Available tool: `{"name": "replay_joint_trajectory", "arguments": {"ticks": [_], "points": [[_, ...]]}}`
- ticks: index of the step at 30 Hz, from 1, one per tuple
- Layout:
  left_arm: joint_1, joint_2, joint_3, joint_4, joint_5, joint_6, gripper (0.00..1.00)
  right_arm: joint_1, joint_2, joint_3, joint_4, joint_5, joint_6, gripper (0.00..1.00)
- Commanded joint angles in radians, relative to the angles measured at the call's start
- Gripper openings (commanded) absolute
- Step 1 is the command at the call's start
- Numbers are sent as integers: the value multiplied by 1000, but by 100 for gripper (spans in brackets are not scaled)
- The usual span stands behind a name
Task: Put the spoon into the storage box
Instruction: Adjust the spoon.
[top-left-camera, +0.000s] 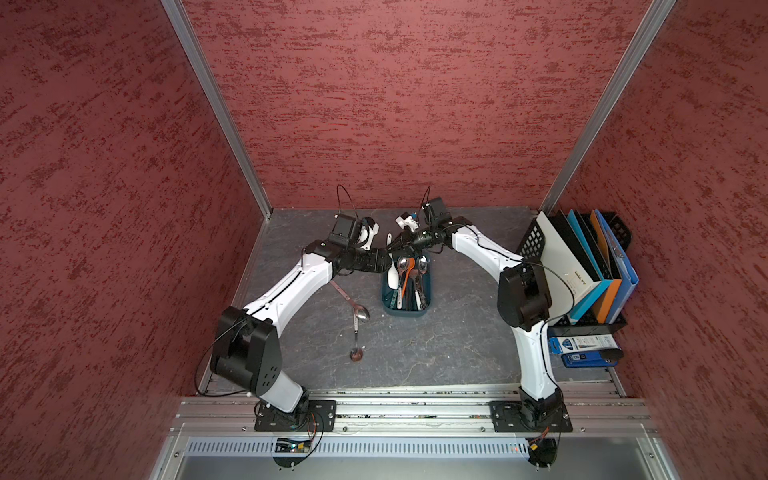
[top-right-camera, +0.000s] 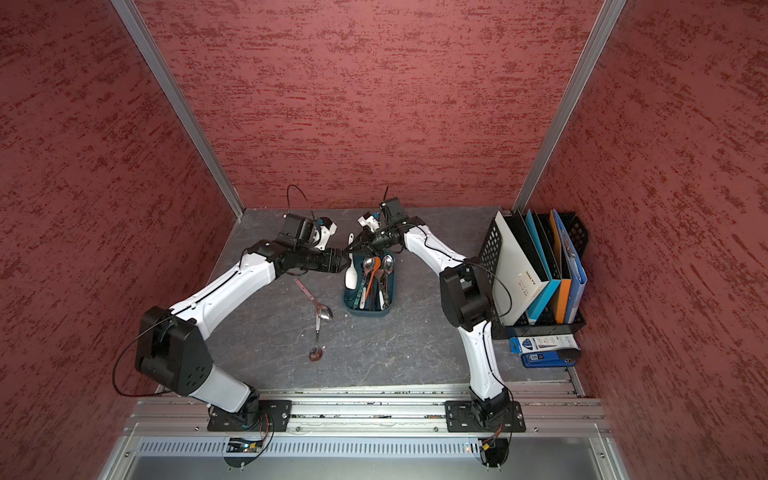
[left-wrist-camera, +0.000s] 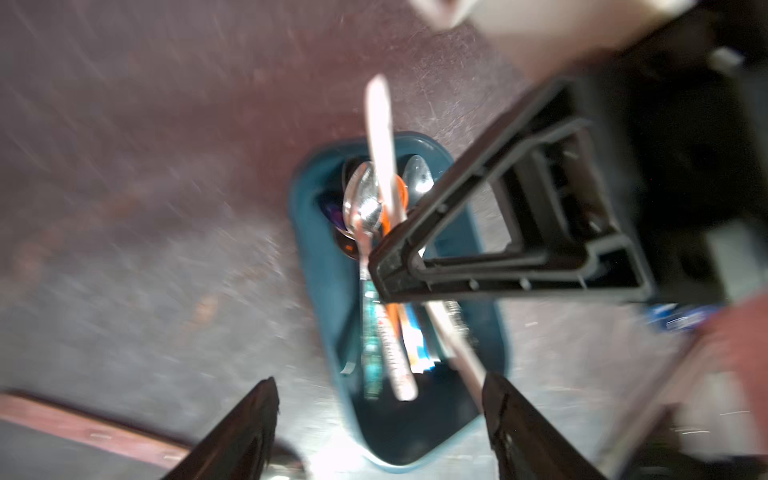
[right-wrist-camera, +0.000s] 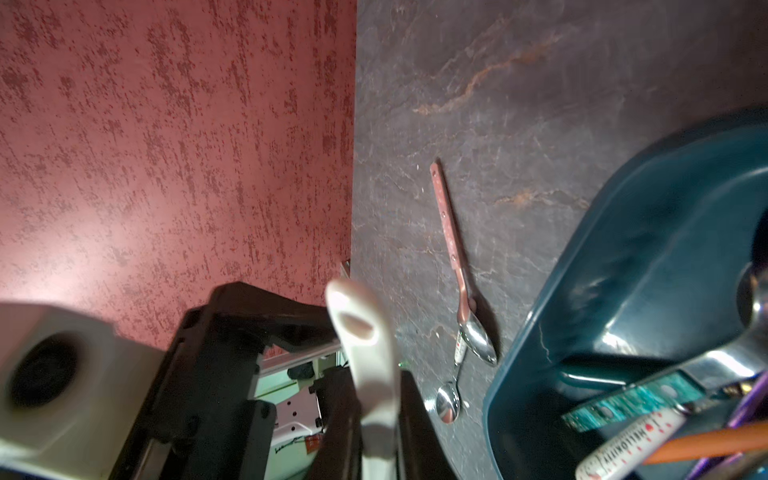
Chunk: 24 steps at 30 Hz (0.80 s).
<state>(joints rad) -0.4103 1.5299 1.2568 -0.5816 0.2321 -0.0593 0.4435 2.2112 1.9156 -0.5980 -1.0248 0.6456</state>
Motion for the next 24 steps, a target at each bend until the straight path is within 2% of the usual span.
{"name": "replay_joint_trajectory", "arguments": {"ticks": [1,4,9,15,18,24], "points": [[-52,-25,-59,77,-185,315,80,-29,24,19,-127,-67,-91,0],[-88,-60,-107,151,-244,443,80,-31,16,-9,-120,-77,-89,0],[-120,-133,-228,291,-200,662,80,-31,15,-24,-122,-122,-67,0],[-194,-182,-364,506,-154,869,81,-28,8,-8,-255,-123,-124,0],[-237,-174,-419,612,-168,985,82,-25,5,-7,-318,-116,-159,0],[-279,-123,-440,720,-163,1087,83,-13,-12,-10,-376,-114,-189,0]]}}
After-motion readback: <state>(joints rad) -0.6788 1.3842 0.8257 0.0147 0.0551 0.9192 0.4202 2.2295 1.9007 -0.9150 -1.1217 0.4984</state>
